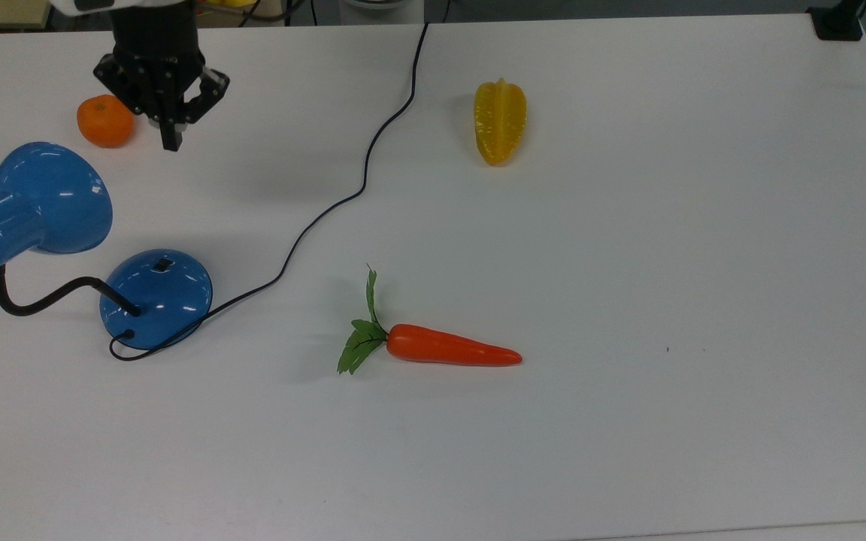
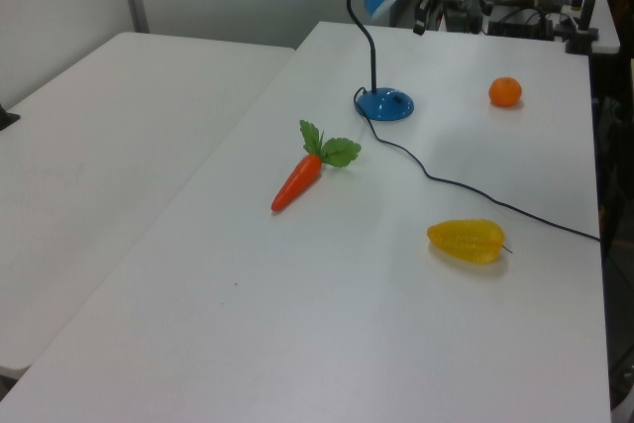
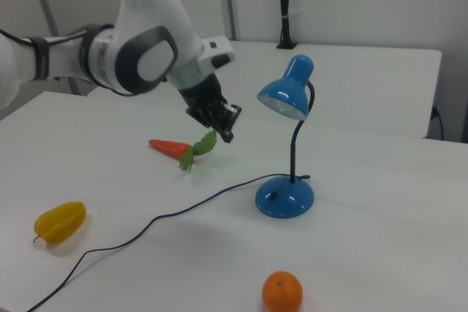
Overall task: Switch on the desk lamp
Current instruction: 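Move the gripper over the blue lamp base and lower toward its switch, then press down on the switch on the lamp base with the gripper, then lift the gripper up off the lamp base and withdraw it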
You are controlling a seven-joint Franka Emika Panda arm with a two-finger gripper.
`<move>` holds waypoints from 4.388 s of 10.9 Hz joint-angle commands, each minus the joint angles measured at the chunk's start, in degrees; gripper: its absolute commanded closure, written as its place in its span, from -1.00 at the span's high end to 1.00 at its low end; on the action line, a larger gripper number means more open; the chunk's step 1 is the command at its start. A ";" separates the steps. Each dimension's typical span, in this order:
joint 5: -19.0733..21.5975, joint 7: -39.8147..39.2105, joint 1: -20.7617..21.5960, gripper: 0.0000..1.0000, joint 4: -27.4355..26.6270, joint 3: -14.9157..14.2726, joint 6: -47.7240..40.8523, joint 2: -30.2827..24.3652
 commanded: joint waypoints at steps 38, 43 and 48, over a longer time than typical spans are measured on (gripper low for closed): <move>-0.80 -3.94 -4.10 -1.00 -2.04 -1.11 30.79 21.10; -0.62 -3.68 -3.75 -1.00 -2.48 -1.02 24.65 16.10; -0.36 -3.77 -1.91 -1.00 -2.22 -0.67 8.84 9.34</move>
